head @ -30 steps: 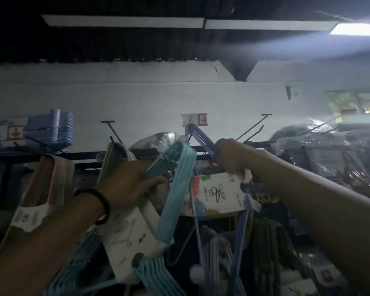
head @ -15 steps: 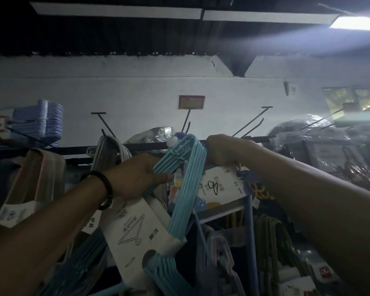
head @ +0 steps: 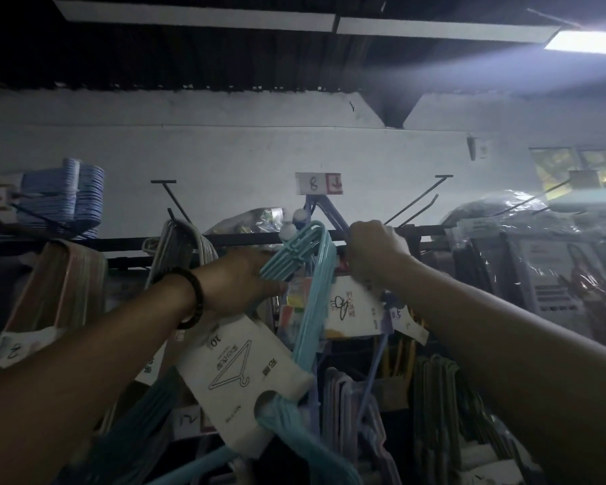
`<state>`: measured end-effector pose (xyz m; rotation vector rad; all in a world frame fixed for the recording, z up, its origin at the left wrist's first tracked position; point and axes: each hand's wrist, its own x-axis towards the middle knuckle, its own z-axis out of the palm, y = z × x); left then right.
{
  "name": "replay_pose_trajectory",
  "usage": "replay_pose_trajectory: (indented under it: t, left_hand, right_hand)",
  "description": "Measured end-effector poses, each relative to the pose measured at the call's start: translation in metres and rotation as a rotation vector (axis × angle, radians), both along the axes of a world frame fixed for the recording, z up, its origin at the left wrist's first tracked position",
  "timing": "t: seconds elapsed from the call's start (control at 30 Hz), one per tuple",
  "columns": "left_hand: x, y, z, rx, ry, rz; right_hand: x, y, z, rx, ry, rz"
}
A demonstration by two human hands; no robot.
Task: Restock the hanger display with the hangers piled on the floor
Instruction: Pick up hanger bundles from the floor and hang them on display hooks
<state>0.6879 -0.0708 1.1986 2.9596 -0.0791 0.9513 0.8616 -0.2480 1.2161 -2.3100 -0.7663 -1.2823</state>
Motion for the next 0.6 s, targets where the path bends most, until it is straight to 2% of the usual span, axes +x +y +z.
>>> replay_pose_trajectory:
  t: [0.2, 0.3, 0.4, 0.47, 0.6]
  left_hand:
    - [0.014, 0.001, 0.003, -0.053, 0.017, 0.099]
    - [0.015, 0.006, -0.001, -0.181, 0.056, 0.178]
    - [0.016, 0.008, -0.011, -0.277, 0.033, 0.209]
    - [0.018, 0.011, -0.02, -0.279, -0.002, 0.273]
    - [0.016, 0.017, -0.035, -0.276, -0.091, 0.365]
  right_hand:
    - [0.028, 0.036, 0.013, 0.015, 0.109, 0.153]
    - [0.042, 0.055, 0.011, -0.014, 0.092, 0.197]
    - [0.067, 0.077, -0.008, -0.111, 0.096, 0.144]
    - [0.085, 0.087, -0.023, -0.179, 0.156, 0.114]
    - [0.102, 0.095, -0.029, -0.174, 0.336, 0.2]
